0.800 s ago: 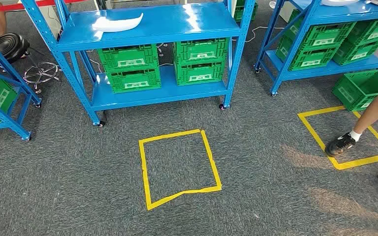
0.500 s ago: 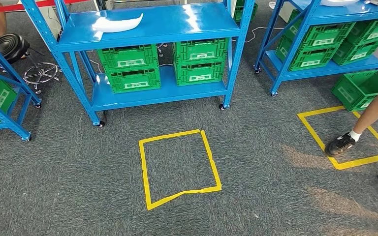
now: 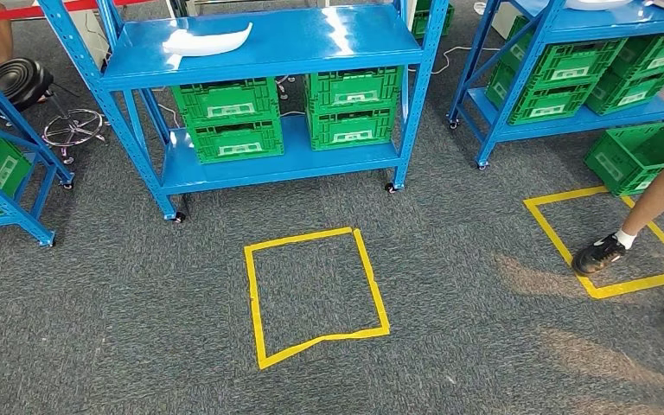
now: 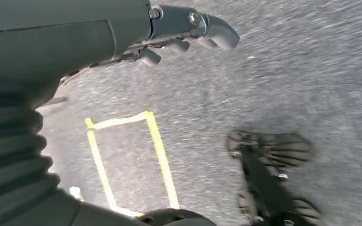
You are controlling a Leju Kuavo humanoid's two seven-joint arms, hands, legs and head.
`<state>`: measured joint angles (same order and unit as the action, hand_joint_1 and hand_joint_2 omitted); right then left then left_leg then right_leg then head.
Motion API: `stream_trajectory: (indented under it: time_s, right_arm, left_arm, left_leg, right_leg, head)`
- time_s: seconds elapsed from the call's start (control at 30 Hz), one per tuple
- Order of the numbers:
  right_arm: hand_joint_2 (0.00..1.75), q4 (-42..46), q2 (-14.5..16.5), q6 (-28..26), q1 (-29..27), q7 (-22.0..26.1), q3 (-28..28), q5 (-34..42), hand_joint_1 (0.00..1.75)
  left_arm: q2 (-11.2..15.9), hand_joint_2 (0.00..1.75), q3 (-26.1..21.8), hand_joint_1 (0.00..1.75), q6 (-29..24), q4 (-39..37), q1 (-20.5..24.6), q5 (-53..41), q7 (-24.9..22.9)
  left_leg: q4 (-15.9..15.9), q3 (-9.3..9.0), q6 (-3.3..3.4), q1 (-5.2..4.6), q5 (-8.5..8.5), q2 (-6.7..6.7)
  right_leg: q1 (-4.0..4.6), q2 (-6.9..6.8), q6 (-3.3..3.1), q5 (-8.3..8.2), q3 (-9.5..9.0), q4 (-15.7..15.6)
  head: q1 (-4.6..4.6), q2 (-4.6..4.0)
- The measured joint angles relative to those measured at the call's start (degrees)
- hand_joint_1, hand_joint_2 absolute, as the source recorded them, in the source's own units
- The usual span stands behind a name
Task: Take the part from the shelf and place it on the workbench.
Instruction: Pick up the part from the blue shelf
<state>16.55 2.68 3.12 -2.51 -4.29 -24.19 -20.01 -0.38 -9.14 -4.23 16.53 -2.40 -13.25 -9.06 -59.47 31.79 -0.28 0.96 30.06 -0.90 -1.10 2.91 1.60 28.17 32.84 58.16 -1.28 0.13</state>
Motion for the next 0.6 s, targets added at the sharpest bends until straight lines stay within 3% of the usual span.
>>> stream_trajectory:
  time_s: [0.13, 0.3, 0.6]
  right_arm:
    - [0.00, -1.06, 0.47, 0.79, 0.99, -0.17, -3.21, -3.39, 0.00]
    - [0.00, -2.07, 0.84, 1.54, 2.23, -0.16, -5.83, -6.85, 0.00]
    - [0.00, -3.01, 1.02, 1.97, 3.31, -0.22, -8.56, -9.89, 0.00]
  left_arm:
    - [-0.18, 0.00, -0.66, 0.00, -0.28, -0.35, 3.84, -2.39, 4.80]
    - [-0.53, 0.00, -0.60, 0.00, -0.34, -0.14, 12.53, -5.59, 11.87]
    - [-1.22, 0.00, 2.09, 0.00, 2.56, 1.67, 30.82, -9.54, 16.14]
  left_leg:
    - [0.00, -0.16, -0.03, 0.00, -0.08, 0.01]
    - [0.00, -0.20, -0.12, 0.00, -0.29, -0.05]
    - [0.00, -0.15, -0.23, 0.00, -0.54, -0.04]
  right_leg:
    - [0.00, 0.02, 0.02, -0.07, 0.01, 0.00]
    - [-0.01, 0.00, 0.01, -0.34, 0.06, 0.02]
    - [-0.01, 0.03, -0.05, -0.61, 0.13, 0.08]
  head:
    - [0.00, 0.01]
    - [0.00, 0.00]
    - [0.01, 0.01]
